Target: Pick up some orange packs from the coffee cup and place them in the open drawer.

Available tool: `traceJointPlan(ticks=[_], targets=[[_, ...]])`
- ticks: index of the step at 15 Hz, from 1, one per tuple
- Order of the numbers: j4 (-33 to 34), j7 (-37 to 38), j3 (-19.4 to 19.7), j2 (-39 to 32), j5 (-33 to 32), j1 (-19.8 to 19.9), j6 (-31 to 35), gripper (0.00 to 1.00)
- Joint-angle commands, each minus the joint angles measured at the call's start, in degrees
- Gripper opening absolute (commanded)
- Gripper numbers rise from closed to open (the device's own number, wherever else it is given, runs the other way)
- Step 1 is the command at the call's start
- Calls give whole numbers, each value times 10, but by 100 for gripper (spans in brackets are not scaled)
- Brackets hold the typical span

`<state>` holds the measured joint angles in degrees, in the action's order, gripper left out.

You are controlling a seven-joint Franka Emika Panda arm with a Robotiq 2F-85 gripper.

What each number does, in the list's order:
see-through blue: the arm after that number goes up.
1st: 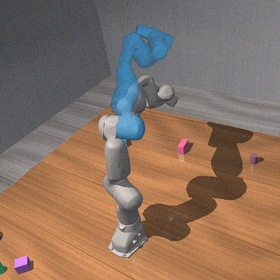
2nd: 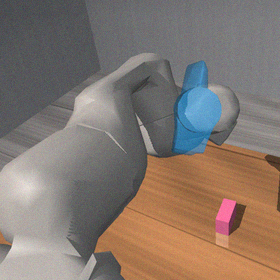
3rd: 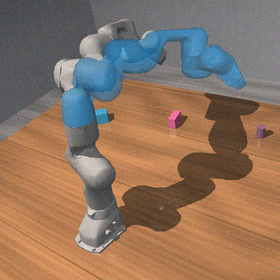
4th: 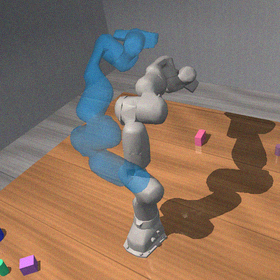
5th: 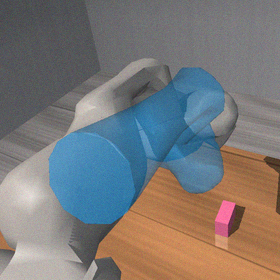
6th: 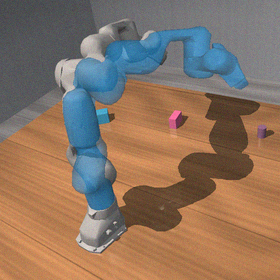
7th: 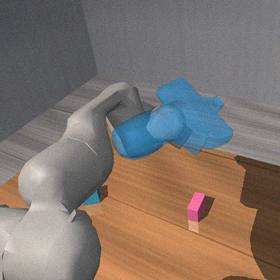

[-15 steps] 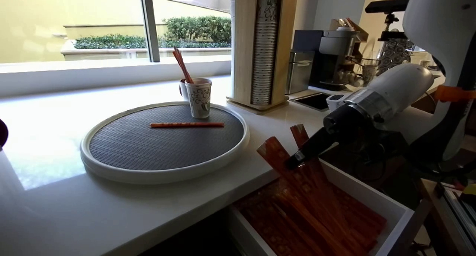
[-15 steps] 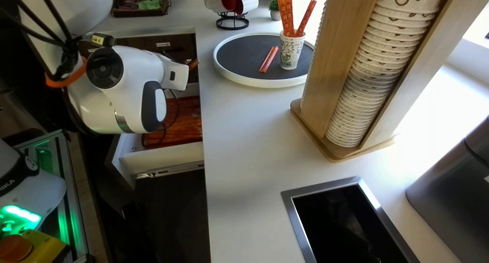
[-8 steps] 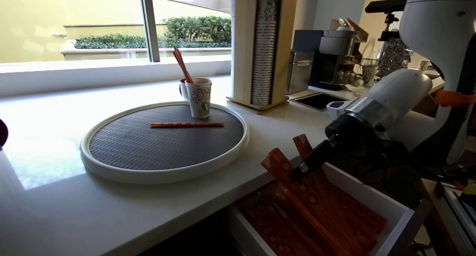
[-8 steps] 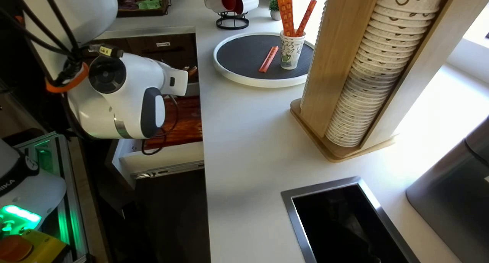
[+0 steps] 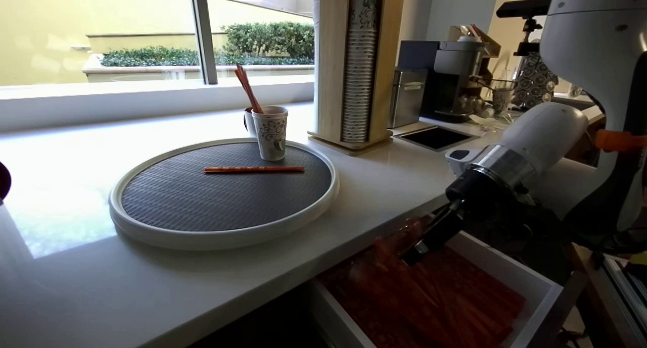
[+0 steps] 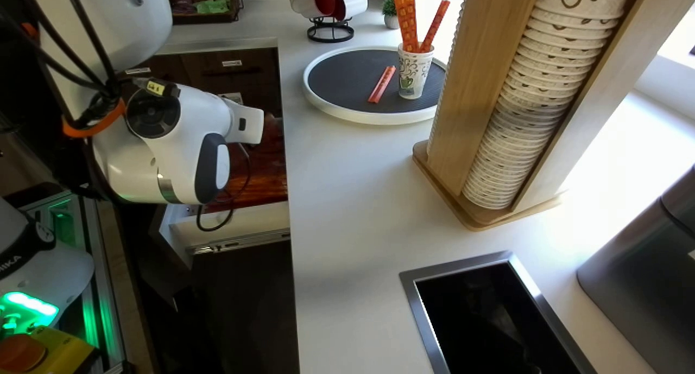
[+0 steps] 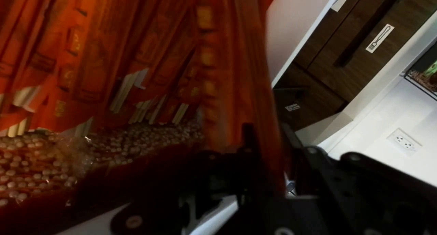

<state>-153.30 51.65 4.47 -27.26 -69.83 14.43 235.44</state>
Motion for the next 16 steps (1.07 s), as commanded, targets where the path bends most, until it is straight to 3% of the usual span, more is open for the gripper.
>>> traceJointPlan(ticks=[1,7,12,16], targets=[[-11,-7,-2,0,-19,10,-35,55],[-30,18,16,32,-60,6,-91,99],[-56,78,52,99,-150,5,-162,100],[-38,194,86,154,-281,-3,-234,100]])
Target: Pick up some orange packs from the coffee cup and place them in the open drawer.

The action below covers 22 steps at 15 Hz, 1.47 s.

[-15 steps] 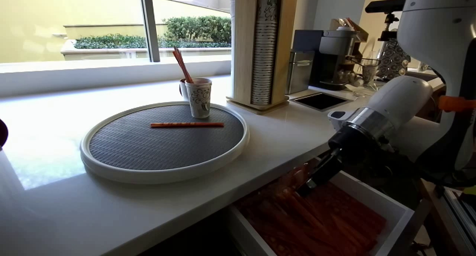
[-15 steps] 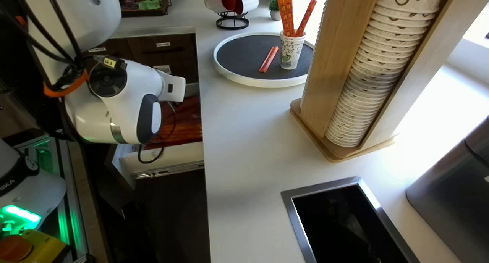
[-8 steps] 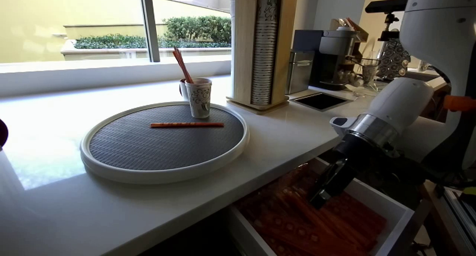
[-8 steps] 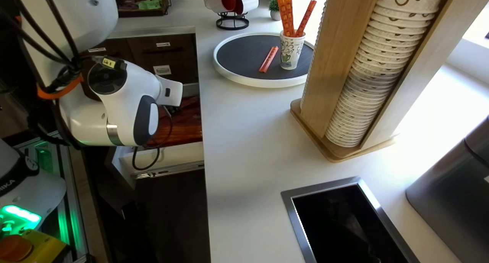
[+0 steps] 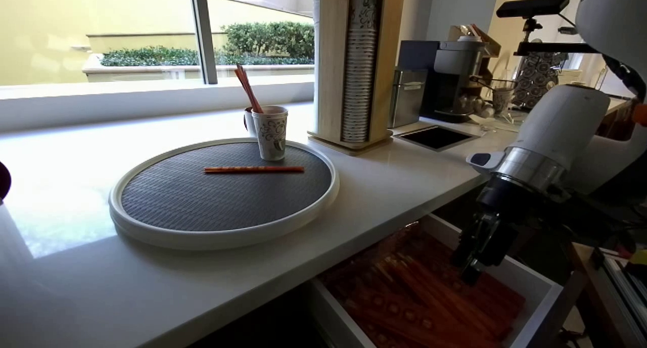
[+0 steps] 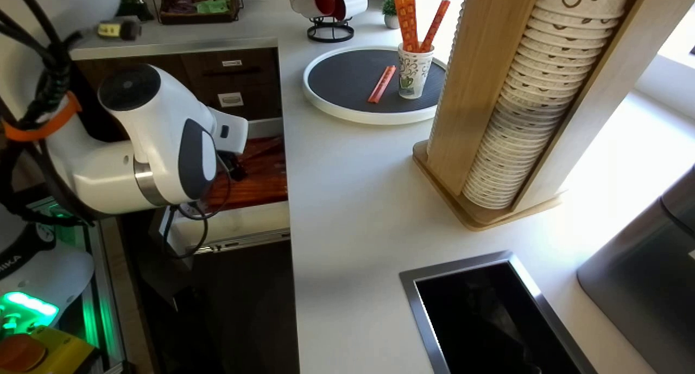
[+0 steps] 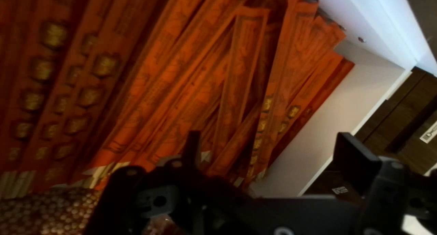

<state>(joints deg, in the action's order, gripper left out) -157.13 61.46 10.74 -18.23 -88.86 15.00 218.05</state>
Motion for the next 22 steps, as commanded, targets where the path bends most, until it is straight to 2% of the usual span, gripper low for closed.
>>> traceJointPlan(ticks=[1,5,9,12,14,19,22], targets=[[-2,122,32,82,-121,-13,-83,100],[12,269,52,117,-256,-39,-128,100],[46,411,77,133,-386,-79,-135,100],[78,513,98,170,-462,-100,-121,100],[98,578,97,209,-485,-100,-116,100],[155,733,59,291,-518,-64,-124,100],[213,824,-10,327,-600,-14,-120,100]])
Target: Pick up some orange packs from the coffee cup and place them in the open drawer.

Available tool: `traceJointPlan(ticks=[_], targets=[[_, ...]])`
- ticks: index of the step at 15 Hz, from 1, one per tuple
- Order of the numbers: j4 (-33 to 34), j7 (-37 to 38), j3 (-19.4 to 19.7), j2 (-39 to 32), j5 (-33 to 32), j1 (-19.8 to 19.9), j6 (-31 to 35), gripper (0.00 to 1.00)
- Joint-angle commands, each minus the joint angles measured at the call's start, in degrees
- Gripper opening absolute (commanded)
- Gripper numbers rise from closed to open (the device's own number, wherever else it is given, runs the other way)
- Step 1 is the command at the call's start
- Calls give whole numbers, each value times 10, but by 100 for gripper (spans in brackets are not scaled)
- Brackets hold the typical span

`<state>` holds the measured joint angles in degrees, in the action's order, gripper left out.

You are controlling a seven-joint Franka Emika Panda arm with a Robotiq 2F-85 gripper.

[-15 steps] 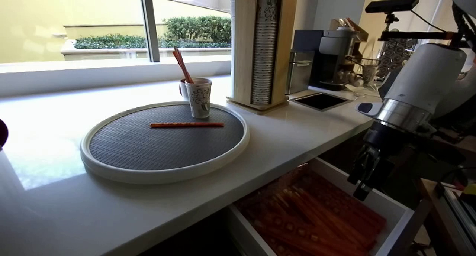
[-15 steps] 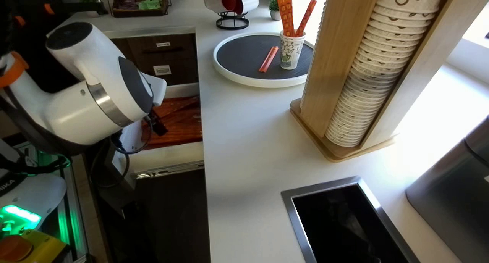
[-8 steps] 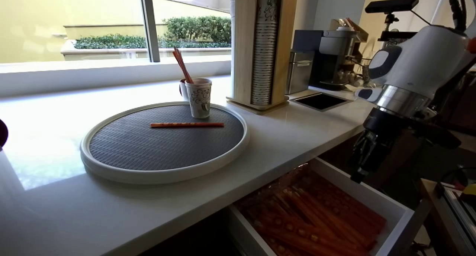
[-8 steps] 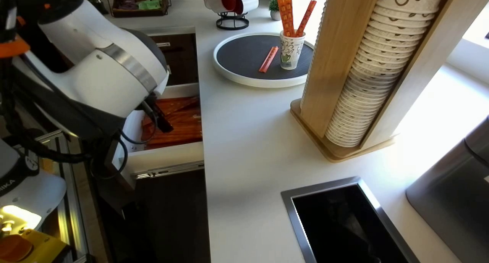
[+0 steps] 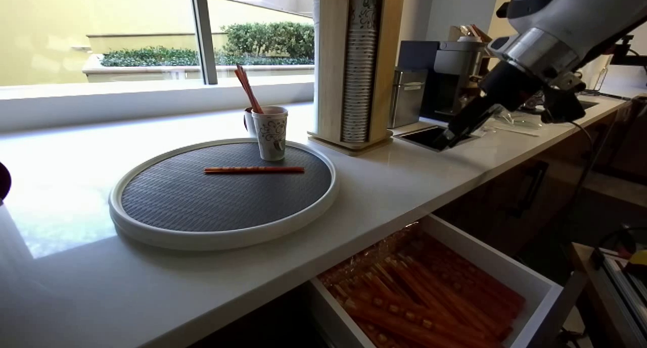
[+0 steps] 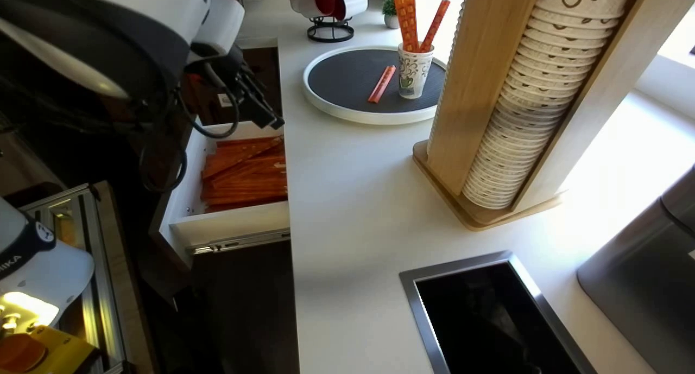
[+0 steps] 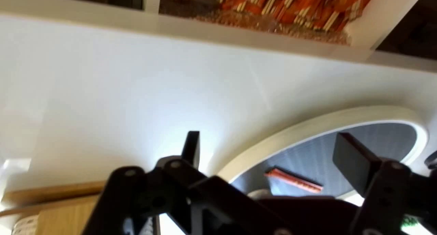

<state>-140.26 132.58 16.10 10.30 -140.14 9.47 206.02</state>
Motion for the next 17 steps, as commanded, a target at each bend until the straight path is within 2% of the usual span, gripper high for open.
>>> traceJointPlan(ticks=[1,2,5,9,10,11,12,13,17], targets=[[66,142,-94,48,-115,67,14,100],[76,67,-154,39,-52,146,30,100],[96,40,-260,61,-41,268,53,100],[80,11,-412,149,-38,440,82,100],[107,18,-459,166,-37,483,106,100],[101,9,-389,106,-36,411,73,100],[107,9,-421,125,-36,444,85,100],[110,9,-439,141,-36,461,90,100],[110,9,-451,159,-36,471,92,100]])
